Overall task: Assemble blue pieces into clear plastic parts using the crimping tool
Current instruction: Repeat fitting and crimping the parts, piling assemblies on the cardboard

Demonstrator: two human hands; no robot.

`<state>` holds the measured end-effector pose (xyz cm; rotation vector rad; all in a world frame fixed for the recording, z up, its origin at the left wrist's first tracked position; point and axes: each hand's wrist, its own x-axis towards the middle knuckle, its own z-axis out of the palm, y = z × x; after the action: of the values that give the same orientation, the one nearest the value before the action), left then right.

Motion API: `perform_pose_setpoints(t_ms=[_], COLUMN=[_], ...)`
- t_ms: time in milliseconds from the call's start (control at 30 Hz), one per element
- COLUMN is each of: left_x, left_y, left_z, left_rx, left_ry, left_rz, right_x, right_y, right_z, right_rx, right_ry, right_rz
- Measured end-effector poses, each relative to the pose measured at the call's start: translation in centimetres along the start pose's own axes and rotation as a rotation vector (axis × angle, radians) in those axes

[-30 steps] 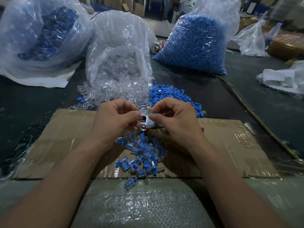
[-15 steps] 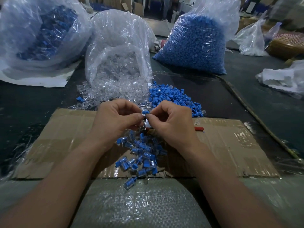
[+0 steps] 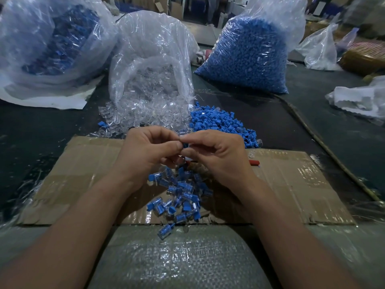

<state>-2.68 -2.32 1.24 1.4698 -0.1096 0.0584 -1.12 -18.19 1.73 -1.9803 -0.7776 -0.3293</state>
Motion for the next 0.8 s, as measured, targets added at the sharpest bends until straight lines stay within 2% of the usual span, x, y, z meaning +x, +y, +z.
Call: perform_pose_setpoints(t_ms=[167,367,800], left_x=[0.02,0.15,0.13], left_y=[0.02,0.05,0.11], left_z=[-0.23,-0.46,-0.40], left_rx=[-0.035,-0.111,-0.124], left_ry=[-0.029,-0.110,-0.114], left_rz=[-0.064,-0.124,-0.132], right_x=[0.01,-0.16,-0.31], right_y=[0.31,0.38,0.38], right_z=[-0.26,-0.38,-0.42], right_rx=[-0.020,-0.016,-0.078], right_ry=[-0.035,0.036,0.045], right_rz=[-0.056,-0.094,-0.134])
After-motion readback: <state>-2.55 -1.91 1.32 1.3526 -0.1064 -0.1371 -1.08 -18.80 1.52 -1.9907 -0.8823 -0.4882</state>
